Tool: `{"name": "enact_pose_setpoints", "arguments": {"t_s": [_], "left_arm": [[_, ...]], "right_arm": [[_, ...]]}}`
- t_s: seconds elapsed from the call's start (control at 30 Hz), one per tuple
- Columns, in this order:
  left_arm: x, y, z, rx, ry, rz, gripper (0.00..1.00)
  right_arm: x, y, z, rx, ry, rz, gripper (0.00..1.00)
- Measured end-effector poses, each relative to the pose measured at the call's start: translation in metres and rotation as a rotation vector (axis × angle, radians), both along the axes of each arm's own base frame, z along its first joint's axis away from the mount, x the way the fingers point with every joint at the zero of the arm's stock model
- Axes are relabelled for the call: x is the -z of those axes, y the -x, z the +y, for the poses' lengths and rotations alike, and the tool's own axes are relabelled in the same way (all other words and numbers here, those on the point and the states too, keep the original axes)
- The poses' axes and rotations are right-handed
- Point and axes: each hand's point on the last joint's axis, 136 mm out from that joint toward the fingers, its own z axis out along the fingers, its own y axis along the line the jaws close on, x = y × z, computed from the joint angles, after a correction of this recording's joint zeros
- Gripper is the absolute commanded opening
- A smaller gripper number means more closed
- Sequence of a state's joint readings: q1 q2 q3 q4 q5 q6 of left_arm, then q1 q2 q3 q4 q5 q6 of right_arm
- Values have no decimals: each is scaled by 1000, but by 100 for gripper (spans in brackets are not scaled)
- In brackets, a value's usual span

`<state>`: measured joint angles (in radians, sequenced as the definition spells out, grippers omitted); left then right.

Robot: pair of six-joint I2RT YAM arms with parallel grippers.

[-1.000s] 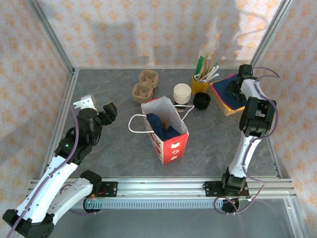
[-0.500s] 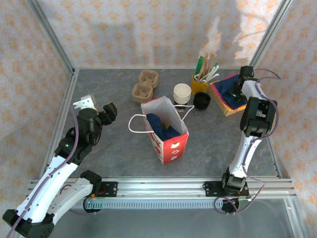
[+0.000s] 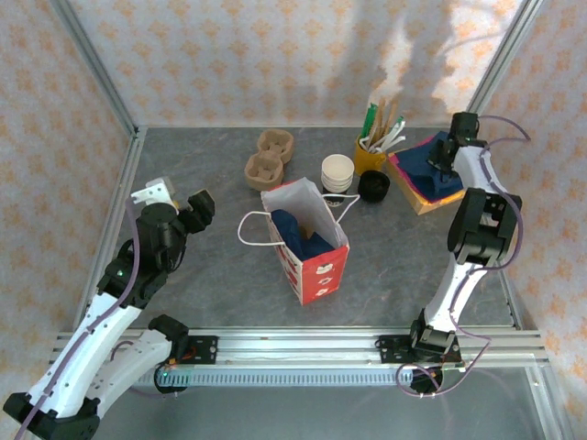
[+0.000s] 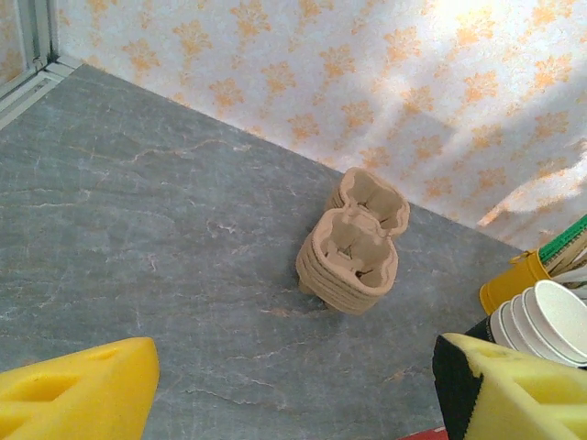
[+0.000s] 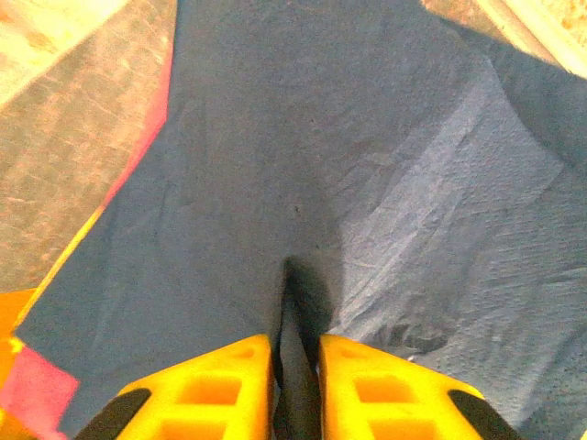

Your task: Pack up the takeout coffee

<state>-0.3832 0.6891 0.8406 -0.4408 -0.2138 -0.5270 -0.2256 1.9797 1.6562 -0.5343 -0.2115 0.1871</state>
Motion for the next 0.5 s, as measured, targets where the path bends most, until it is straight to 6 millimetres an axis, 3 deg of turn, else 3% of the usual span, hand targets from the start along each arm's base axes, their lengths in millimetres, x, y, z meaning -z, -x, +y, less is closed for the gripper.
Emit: {"name": "enact_pose_setpoints", "arguments": {"t_s": [0.13, 0.37, 0.5], "left_arm": [[-1, 1, 0, -2, 8, -5, 80], [-1, 2, 1, -2, 7, -3, 81], [-1, 1, 1, -2, 7, -2, 81]], "right_arm": [[-15, 1, 3, -5, -8, -39, 9], [-22, 2, 6, -16, -19, -55, 6], [-39, 5, 9, -18, -21, -85, 4]]}}
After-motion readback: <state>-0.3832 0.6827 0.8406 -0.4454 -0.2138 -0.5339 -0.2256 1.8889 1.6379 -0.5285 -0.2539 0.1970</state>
